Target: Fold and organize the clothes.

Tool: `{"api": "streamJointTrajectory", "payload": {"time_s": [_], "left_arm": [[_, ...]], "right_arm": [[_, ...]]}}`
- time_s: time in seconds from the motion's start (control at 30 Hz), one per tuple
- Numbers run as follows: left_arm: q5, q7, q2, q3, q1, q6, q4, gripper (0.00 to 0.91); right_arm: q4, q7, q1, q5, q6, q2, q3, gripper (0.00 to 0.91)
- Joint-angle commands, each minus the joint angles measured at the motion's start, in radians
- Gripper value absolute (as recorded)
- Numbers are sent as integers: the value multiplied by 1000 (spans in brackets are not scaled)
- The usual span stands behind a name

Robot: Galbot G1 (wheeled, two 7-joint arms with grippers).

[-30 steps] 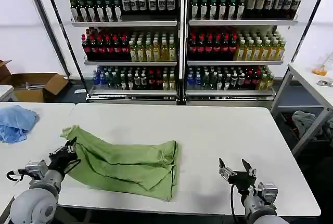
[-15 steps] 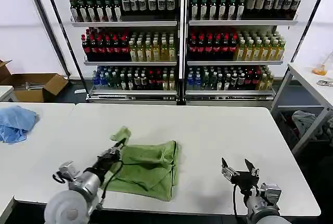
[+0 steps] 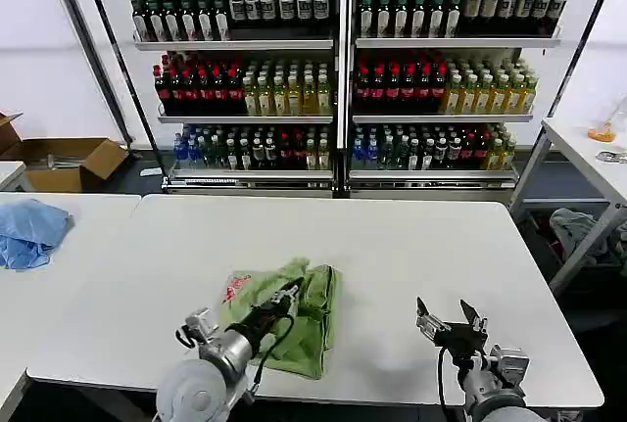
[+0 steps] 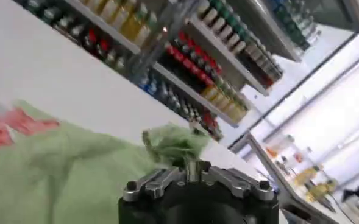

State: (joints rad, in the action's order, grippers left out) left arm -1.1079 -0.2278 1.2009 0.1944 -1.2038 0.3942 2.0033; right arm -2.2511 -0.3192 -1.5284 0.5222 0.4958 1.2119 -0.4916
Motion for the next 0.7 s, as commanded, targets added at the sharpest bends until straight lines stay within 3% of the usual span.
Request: {"api": "streamJointTrajectory", "payload": {"time_s": [0.03, 0.2, 0.43, 0.7], "left_arm": [[148, 73, 36, -93, 32, 8, -41, 907], [238, 93, 4, -75, -33, 15, 97, 907], [201, 93, -71, 132, -135, 8, 197, 907], [317, 53, -158, 281, -144, -12, 8, 907]], "right_arm": [[0, 0, -1, -2, -1, -2, 2, 907], [-1, 1, -3, -2, 0, -7, 2, 907], [3, 4, 4, -2, -1, -7, 7, 907], [10, 6, 8, -8, -4, -2, 17, 907]]}}
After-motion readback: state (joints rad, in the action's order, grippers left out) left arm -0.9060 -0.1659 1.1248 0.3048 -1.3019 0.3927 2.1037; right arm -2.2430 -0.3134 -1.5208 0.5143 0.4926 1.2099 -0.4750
